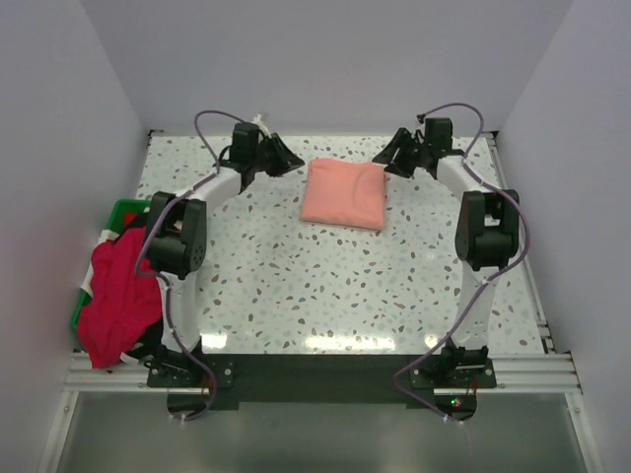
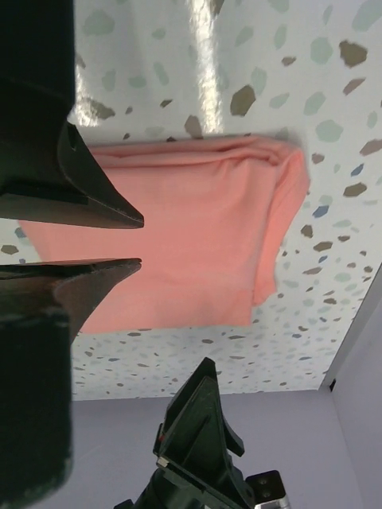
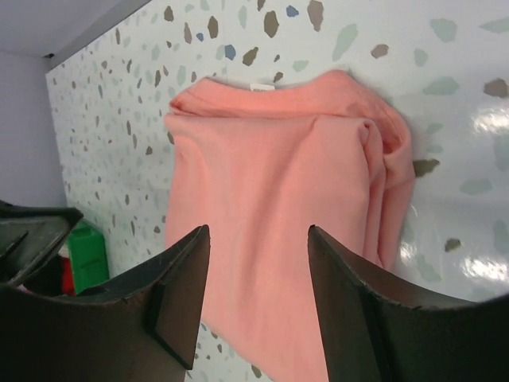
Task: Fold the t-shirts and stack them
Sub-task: Fold the tshirt, then neatly place the folded tshirt to the corner, then reset both grippers
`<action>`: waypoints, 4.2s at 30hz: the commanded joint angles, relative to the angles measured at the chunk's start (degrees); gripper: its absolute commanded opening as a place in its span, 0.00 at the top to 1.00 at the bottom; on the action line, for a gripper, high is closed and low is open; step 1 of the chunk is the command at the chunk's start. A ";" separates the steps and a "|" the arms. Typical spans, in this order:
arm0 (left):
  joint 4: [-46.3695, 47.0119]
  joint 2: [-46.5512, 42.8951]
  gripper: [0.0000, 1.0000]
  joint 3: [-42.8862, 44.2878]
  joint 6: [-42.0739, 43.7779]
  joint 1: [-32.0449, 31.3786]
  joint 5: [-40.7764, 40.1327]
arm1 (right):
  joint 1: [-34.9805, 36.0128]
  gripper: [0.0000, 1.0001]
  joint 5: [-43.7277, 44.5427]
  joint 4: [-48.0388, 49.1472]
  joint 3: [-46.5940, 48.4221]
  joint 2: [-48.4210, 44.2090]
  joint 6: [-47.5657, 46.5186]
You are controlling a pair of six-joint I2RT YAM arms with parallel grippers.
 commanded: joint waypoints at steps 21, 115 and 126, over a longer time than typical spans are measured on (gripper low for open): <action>-0.97 4.48 0.76 -1.27 -0.02 -16.78 -2.57 | 2.68 0.37 12.91 -9.08 -7.22 -0.11 -12.52; -19.42 -66.18 0.72 -47.14 26.09 -8.87 -12.32 | -1.90 0.01 61.52 1.55 -0.52 -14.07 -28.17; -21.26 -65.57 0.71 -45.30 25.82 -8.79 -18.29 | 23.48 0.01 47.83 0.76 -32.32 -39.03 -17.19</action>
